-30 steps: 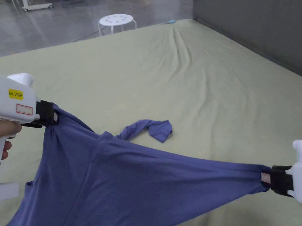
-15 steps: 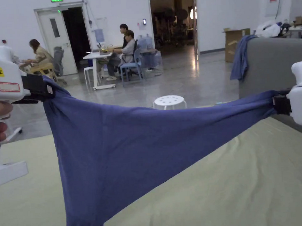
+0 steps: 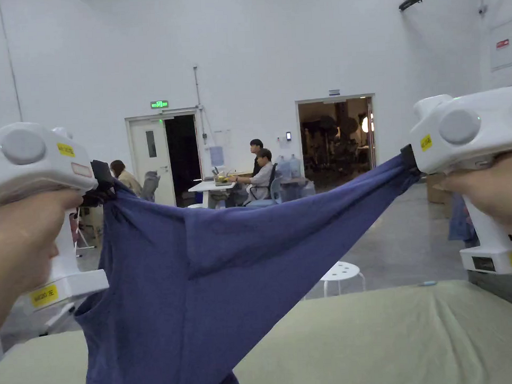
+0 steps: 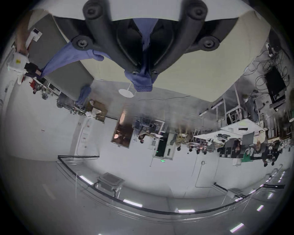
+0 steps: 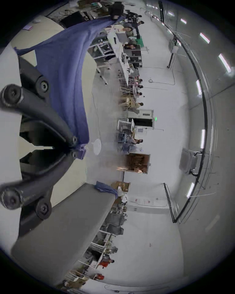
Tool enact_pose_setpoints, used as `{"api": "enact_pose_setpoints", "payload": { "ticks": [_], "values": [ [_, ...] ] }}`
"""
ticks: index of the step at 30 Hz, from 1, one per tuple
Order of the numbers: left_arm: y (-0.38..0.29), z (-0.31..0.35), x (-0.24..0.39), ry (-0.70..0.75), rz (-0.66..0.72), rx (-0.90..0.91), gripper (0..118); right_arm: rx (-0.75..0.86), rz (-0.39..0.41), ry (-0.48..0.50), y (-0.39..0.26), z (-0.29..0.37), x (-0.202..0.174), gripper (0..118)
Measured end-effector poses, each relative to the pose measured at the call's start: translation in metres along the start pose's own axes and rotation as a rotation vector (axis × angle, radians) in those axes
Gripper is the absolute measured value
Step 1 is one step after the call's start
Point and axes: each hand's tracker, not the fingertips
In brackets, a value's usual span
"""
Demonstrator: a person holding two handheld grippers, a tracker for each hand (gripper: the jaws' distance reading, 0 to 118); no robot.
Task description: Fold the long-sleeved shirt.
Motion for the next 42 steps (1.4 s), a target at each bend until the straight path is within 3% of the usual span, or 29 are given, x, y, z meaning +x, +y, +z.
{"api": "enact_pose_setpoints", "payload": {
  "ticks": [7,12,20,25,30,34,39,42],
  "values": [
    [0.019,-0.033,0.007,-0.006,-0.017,0.065,3,-0.001,-0.030,-0.031,0.031,-0.034,-0.004,0],
    [-0.008,-0.060,-0.005,-0.013,-0.034,0.044,3,-0.073,-0.086,-0.002,-0.002,-0.066,0.007,0],
    [-0.174,-0.138,-0.051,0.027,-0.022,-0.310,3,-0.499,-0.079,0.058,-0.199,-0.149,0.004,0],
    [-0.311,-0.155,-0.076,0.053,-0.019,-0.506,3,-0.682,-0.108,0.099,-0.348,-0.158,-0.007,0],
    [-0.406,-0.113,-0.101,0.046,0.009,-0.624,3,-0.846,-0.099,0.109,-0.455,-0.126,0.001,0],
    [-0.440,-0.056,-0.135,0.038,0.033,-0.672,3,-0.817,-0.136,0.170,-0.496,-0.058,0.018,0],
    [-0.453,0.044,-0.144,-0.027,0.032,-0.637,3,-0.732,-0.050,0.277,-0.512,0.030,0.020,0],
    [-0.470,0.087,-0.149,-0.035,0.057,-0.675,3,-0.719,-0.003,0.274,-0.527,0.076,0.021,0]
  ]
}}
